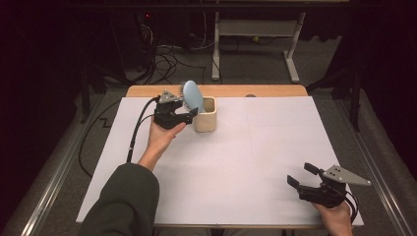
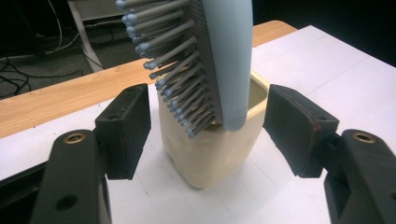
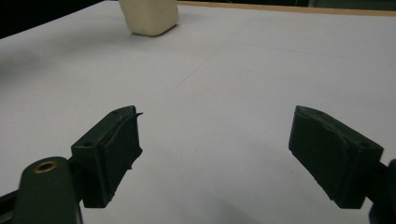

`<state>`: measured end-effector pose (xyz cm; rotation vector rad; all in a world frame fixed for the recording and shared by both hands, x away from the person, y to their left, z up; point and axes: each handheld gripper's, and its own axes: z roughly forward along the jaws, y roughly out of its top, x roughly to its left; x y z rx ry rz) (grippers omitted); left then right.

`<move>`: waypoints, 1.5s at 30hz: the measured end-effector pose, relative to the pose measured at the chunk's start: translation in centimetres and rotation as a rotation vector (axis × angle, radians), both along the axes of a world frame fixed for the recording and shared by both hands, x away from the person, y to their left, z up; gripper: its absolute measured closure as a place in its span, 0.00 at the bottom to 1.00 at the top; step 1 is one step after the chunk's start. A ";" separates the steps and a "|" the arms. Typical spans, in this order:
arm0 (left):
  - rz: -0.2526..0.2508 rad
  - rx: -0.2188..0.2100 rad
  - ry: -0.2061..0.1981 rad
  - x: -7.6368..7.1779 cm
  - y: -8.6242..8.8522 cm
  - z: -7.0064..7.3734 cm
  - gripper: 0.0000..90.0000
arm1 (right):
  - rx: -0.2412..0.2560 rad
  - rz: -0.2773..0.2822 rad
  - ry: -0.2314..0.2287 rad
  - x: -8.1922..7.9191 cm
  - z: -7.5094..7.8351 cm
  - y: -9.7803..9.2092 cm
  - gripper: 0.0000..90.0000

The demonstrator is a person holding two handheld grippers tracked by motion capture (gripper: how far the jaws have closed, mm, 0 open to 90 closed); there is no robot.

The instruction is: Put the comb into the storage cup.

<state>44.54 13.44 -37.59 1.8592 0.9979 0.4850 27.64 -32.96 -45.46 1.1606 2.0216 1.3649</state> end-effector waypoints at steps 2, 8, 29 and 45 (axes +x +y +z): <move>-0.005 0.004 0.001 -0.1 0.0 0.0 0.36 | 0.000 -0.001 0.000 0.0 0.0 0.0 0.19; -0.012 0.004 -0.004 -0.5 0.4 0.2 0.36 | -0.001 -0.002 0.001 0.0 0.0 0.0 0.19; -0.024 -0.002 -0.006 -1.1 1.2 0.4 0.36 | 0.004 -0.004 0.004 0.0 0.0 0.0 0.19; -0.031 -0.009 -0.012 -2.0 2.0 0.5 0.36 | 0.002 -0.003 0.005 0.0 0.0 0.0 0.19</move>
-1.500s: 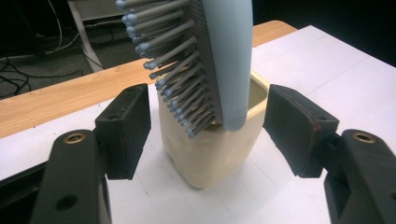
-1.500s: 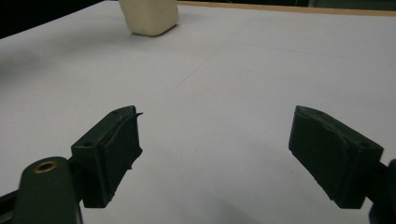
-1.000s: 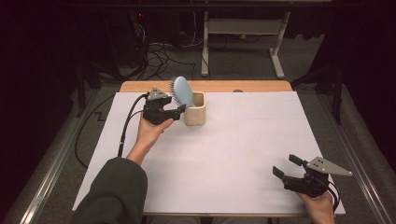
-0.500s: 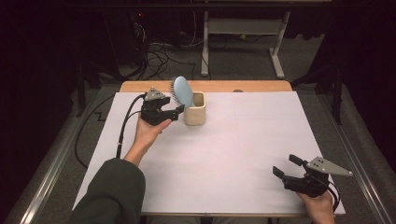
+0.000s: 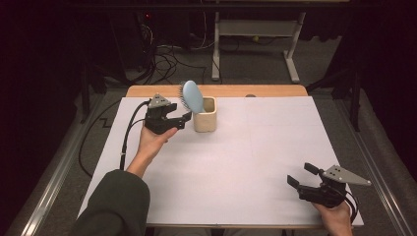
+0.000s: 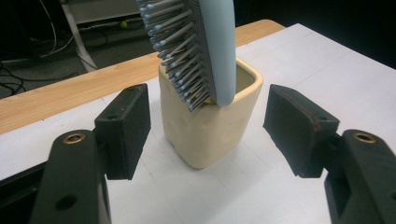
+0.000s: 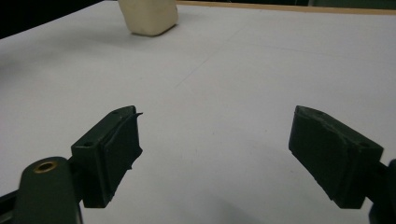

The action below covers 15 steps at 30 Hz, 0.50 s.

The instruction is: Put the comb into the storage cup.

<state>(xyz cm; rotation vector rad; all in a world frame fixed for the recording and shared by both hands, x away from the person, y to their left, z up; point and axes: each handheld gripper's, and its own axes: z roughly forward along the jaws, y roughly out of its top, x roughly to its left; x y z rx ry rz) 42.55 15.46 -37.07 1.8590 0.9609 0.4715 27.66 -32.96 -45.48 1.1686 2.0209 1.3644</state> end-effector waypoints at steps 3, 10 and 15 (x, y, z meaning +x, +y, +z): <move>0.001 -0.003 -0.001 -0.2 0.2 0.1 0.36 | -0.001 0.000 0.000 0.0 0.0 0.0 0.19; -0.003 -0.011 -0.009 -0.7 0.5 0.3 0.36 | -0.001 0.000 -0.001 0.0 0.0 0.0 0.19; -0.007 -0.015 -0.012 -1.1 0.8 0.4 0.36 | -0.001 0.001 -0.001 0.0 0.0 0.0 0.19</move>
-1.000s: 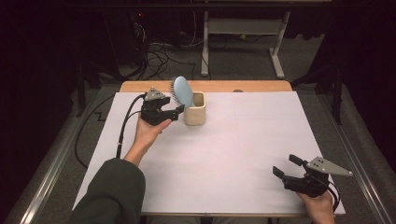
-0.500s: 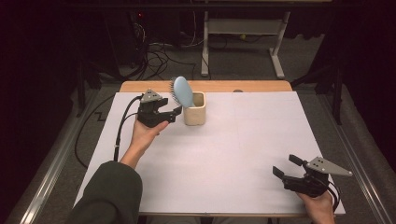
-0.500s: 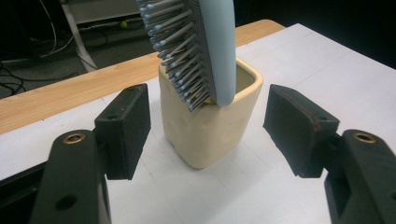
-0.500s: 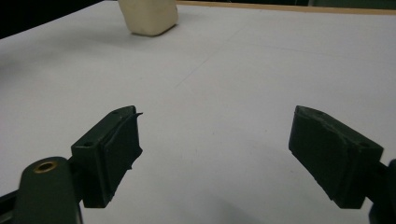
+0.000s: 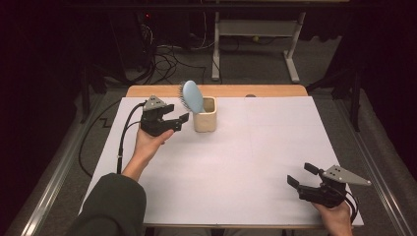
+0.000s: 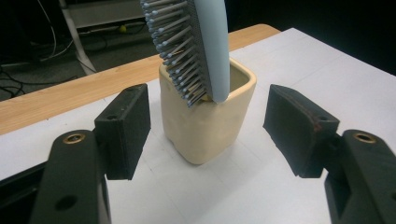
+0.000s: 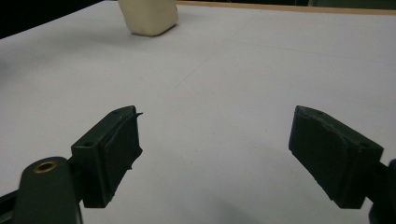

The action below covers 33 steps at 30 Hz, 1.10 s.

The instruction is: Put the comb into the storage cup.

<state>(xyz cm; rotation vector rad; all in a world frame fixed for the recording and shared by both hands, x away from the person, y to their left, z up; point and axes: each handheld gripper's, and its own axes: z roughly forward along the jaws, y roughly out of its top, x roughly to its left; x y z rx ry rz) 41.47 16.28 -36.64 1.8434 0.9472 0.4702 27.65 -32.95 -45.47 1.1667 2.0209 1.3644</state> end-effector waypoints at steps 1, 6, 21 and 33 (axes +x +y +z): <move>0.000 -0.003 -0.001 -0.1 0.1 0.0 0.36 | 0.000 0.000 0.000 0.0 0.0 0.0 0.19; -0.001 -0.010 -0.008 -0.4 0.4 0.2 0.36 | 0.000 -0.001 0.000 0.0 0.0 0.0 0.19; -0.018 -0.021 -0.006 -1.8 1.8 -0.1 0.35 | -0.002 -0.003 0.002 0.0 0.0 0.0 0.19; -0.008 -0.023 0.020 -2.6 3.0 -1.1 0.34 | -0.002 -0.005 0.000 0.0 0.0 0.0 0.19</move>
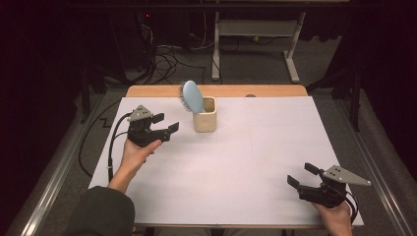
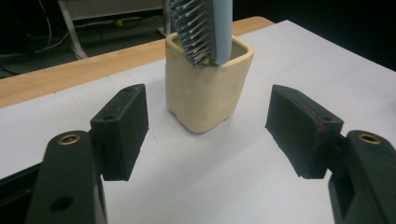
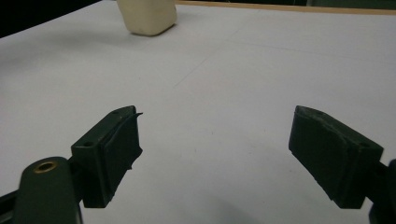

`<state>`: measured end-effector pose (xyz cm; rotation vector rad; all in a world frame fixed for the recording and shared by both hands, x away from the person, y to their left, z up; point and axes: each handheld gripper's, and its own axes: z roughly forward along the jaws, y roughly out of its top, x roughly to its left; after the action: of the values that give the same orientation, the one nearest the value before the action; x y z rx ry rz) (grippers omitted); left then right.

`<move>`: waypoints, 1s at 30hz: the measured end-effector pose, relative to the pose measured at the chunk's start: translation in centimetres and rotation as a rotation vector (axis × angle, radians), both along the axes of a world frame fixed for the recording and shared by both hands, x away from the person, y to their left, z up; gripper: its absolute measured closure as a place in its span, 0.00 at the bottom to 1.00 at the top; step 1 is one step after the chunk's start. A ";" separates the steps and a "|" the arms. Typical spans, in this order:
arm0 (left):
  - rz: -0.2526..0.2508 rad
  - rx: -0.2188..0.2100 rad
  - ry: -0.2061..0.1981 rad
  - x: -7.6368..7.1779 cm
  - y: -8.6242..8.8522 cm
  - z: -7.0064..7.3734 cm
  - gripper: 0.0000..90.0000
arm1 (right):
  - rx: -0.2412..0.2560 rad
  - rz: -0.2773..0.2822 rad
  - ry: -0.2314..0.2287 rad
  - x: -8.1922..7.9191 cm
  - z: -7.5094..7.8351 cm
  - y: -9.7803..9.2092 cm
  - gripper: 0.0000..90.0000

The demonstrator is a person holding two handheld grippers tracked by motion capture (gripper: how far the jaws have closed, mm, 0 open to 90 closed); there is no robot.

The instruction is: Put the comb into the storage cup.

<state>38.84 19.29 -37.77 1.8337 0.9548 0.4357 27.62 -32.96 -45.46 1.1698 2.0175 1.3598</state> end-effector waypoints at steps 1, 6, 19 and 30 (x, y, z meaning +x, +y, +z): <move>0.001 -0.004 -0.001 -0.1 0.1 0.0 0.34 | 0.000 -0.001 0.001 0.0 0.0 0.0 0.19; 0.002 -0.011 -0.007 -0.6 0.5 0.0 0.34 | 0.000 -0.001 0.001 0.0 0.0 0.0 0.19; -0.003 -0.005 -0.017 -1.8 1.3 0.1 0.34 | 0.003 -0.004 0.005 0.0 0.0 0.0 0.19; -0.001 -0.015 -0.011 -2.5 2.0 -0.4 0.34 | 0.002 -0.007 0.006 0.0 0.0 0.0 0.19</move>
<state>36.32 21.32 -38.20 1.8167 0.9467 0.4366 27.65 -32.96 -45.49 1.1818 2.0149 1.3568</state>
